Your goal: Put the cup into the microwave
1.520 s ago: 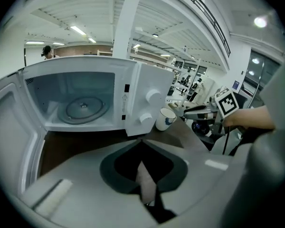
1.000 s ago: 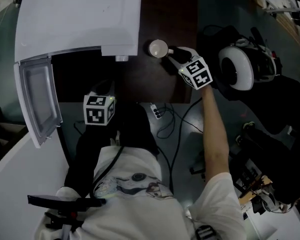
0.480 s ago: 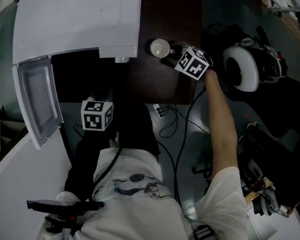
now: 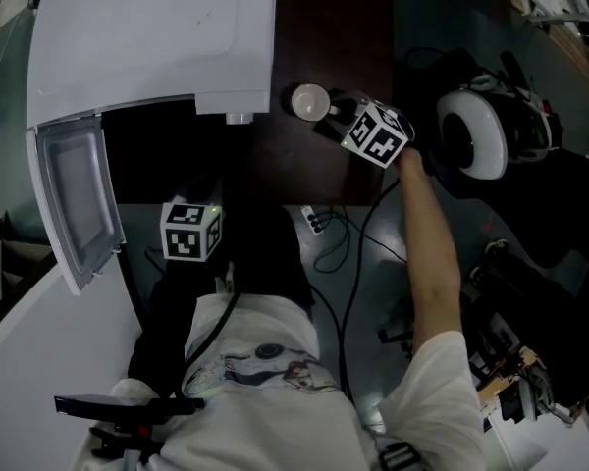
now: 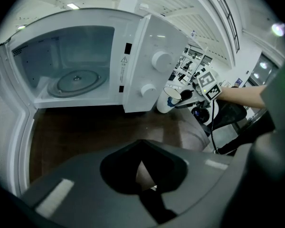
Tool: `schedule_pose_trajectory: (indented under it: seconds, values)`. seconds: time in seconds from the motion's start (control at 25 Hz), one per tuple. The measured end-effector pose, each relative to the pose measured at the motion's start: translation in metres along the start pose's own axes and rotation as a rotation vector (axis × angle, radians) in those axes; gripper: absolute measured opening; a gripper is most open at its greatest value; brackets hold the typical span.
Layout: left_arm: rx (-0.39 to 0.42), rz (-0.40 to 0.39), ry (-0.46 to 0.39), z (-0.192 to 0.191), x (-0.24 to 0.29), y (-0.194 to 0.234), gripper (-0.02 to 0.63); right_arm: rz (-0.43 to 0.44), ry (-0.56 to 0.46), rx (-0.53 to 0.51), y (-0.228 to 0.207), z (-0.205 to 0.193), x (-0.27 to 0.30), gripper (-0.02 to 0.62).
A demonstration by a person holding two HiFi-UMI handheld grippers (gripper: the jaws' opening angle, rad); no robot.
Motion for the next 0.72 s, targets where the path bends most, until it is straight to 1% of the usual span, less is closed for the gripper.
schedule_pose_trajectory:
  seconds: [0.2, 0.4, 0.72]
  values:
    - [0.005, -0.004, 0.002, -0.006, -0.002, -0.001, -0.002, 0.002, -0.026, 0.034, 0.01, -0.001, 0.0, 0.069]
    - [0.007, -0.006, -0.003, -0.009, -0.004, 0.0, -0.002, -0.006, -0.035, 0.041, 0.021, 0.001, -0.002, 0.067]
    - [0.01, -0.008, -0.007, -0.014, -0.008, -0.001, -0.002, -0.01, -0.09, 0.061, 0.042, 0.01, -0.007, 0.066]
Point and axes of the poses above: the fingertips, and each gripper's own axes: x forward along the fingers, y to its left, z out of its top, the point moved 4 cm from there along -x, backward along the fingers, and after that the axes turned 1 degree about z, right-handed, at the moved point
